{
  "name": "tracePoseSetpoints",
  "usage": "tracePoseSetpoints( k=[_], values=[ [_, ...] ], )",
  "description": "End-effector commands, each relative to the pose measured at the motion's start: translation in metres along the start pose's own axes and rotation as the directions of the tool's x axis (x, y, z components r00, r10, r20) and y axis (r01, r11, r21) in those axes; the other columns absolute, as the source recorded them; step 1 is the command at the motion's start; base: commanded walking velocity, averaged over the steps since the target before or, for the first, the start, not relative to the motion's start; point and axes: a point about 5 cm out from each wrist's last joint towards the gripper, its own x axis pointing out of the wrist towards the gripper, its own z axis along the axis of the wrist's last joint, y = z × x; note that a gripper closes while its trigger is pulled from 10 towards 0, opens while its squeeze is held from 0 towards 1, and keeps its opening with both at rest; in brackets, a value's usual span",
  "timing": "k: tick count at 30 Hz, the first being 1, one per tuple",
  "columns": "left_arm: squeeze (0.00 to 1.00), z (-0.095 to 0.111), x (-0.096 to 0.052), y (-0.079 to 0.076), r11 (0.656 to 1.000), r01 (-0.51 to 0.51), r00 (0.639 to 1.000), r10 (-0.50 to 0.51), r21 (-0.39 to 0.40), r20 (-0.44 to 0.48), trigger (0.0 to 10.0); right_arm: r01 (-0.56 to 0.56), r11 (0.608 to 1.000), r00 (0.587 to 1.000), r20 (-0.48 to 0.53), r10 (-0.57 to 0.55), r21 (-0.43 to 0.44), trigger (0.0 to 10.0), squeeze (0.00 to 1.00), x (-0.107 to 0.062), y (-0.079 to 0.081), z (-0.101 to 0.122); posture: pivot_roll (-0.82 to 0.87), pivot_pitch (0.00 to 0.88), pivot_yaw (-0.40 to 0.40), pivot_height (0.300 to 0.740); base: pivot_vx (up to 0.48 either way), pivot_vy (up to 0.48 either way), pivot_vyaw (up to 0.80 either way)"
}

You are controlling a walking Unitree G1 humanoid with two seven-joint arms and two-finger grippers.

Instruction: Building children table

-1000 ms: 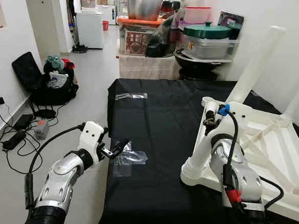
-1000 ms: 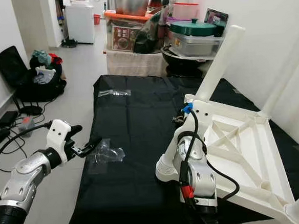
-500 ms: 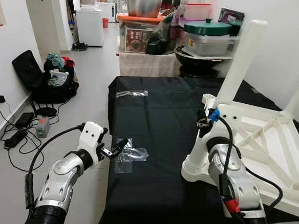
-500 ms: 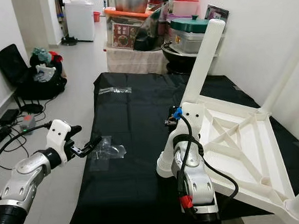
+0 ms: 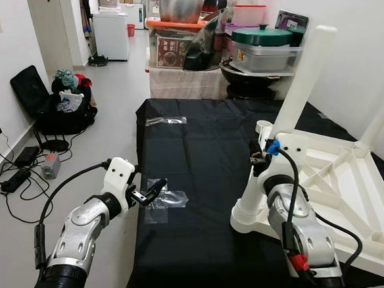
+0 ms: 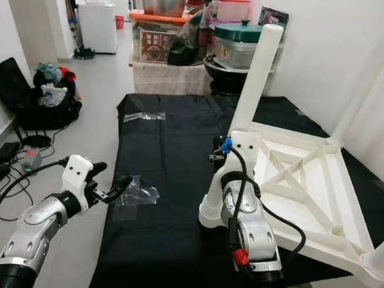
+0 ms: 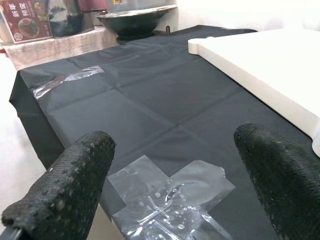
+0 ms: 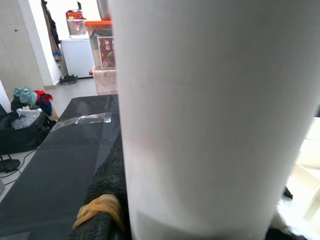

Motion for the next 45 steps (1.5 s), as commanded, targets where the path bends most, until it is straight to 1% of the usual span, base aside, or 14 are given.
tracePoseSetpoints(
  k=[1,4,5,7,8,10,11,17,23,25,26,34,39,45],
  values=[
    [0.00,-0.003,-0.001,-0.001,1.000,0.007,1.000,-0.007,0.014,-0.018,10.0,0.020,0.993,0.931,-0.361,-0.062,-0.118,10.0,0.00,-0.011,-0.017,-0.080,0.05,0.000,-0.098,0.740,0.000,0.000,0.00],
    [0.00,-0.003,-0.001,-0.001,1.000,0.006,1.000,-0.006,0.013,-0.018,10.0,0.017,0.993,0.932,-0.358,-0.057,-0.114,10.0,0.00,-0.010,-0.017,-0.078,0.05,0.000,-0.098,0.740,0.000,0.000,0.00],
    [0.00,-0.003,-0.001,-0.001,1.000,0.006,1.000,-0.005,0.014,-0.018,10.0,0.013,0.993,0.934,-0.354,-0.053,-0.115,10.0,0.50,-0.010,-0.017,-0.077,0.05,0.000,-0.098,0.740,0.000,0.000,0.00],
    [0.00,-0.003,-0.001,-0.001,1.000,0.007,1.000,-0.007,0.015,-0.019,10.0,0.012,0.993,0.941,-0.335,-0.053,-0.121,10.0,0.53,-0.007,-0.018,-0.071,0.05,0.000,-0.097,0.740,0.000,0.000,0.00],
    [0.00,-0.003,-0.001,0.000,1.000,0.007,1.000,-0.007,0.016,-0.019,10.0,0.009,0.991,0.948,-0.315,-0.051,-0.135,10.0,0.48,-0.004,-0.019,-0.066,0.05,0.000,-0.097,0.740,0.000,0.000,0.00],
    [0.00,-0.003,0.000,0.000,1.000,0.007,1.000,-0.007,0.017,-0.019,10.0,0.005,0.989,0.955,-0.293,-0.049,-0.150,10.0,0.48,-0.002,-0.019,-0.061,0.05,0.000,-0.097,0.740,0.000,0.000,0.00],
    [0.00,-0.002,0.000,0.000,1.000,0.008,1.000,-0.007,0.017,-0.019,10.0,0.006,0.988,0.960,-0.276,-0.050,-0.157,10.0,0.00,0.000,-0.020,-0.056,0.04,0.000,-0.092,0.740,0.000,0.000,0.00],
    [0.00,-0.002,0.001,0.001,1.000,0.010,1.000,-0.009,0.021,-0.019,10.0,0.013,0.990,0.974,-0.224,-0.044,-0.141,10.0,0.00,0.005,-0.024,-0.043,0.04,0.000,-0.088,0.740,0.000,0.000,0.00],
    [0.00,-0.001,0.001,0.002,1.000,0.009,1.000,-0.009,0.023,-0.019,10.0,0.013,0.990,0.977,-0.210,-0.043,-0.139,10.0,0.00,0.006,-0.027,-0.040,0.03,0.000,-0.086,0.740,0.000,0.000,0.00],
    [0.00,-0.001,0.002,0.002,1.000,0.009,1.000,-0.009,0.025,-0.019,10.0,0.010,0.990,0.969,-0.242,-0.044,-0.143,1.3,0.00,0.004,-0.031,-0.046,0.03,0.000,-0.086,0.740,0.000,0.000,0.00],
    [0.00,-0.001,0.002,0.002,1.000,0.009,1.000,-0.009,0.026,-0.019,10.0,0.006,0.990,0.966,-0.255,-0.042,-0.139,0.0,0.00,0.003,-0.031,-0.049,0.03,0.000,-0.086,0.740,0.000,0.000,0.00],
    [0.00,-0.001,0.001,0.004,0.999,0.006,1.000,-0.005,0.033,-0.019,10.0,0.023,0.996,0.970,-0.239,-0.044,-0.089,0.0,0.00,-0.001,-0.031,-0.050,0.04,0.000,-0.084,0.740,0.000,0.000,0.00],
    [0.00,0.000,0.001,0.005,0.999,0.004,1.000,-0.003,0.039,-0.020,10.0,0.035,0.996,0.973,-0.224,-0.053,-0.086,0.0,0.00,0.000,-0.033,-0.048,0.04,0.000,-0.080,0.740,0.000,0.000,0.00],
    [0.00,0.001,0.003,0.007,0.999,0.001,1.000,0.000,0.043,-0.016,10.0,0.063,0.998,0.989,-0.135,-0.062,0.003,0.0,0.00,0.006,-0.033,-0.032,0.04,0.000,-0.076,0.740,0.000,0.000,0.00]
  ],
)
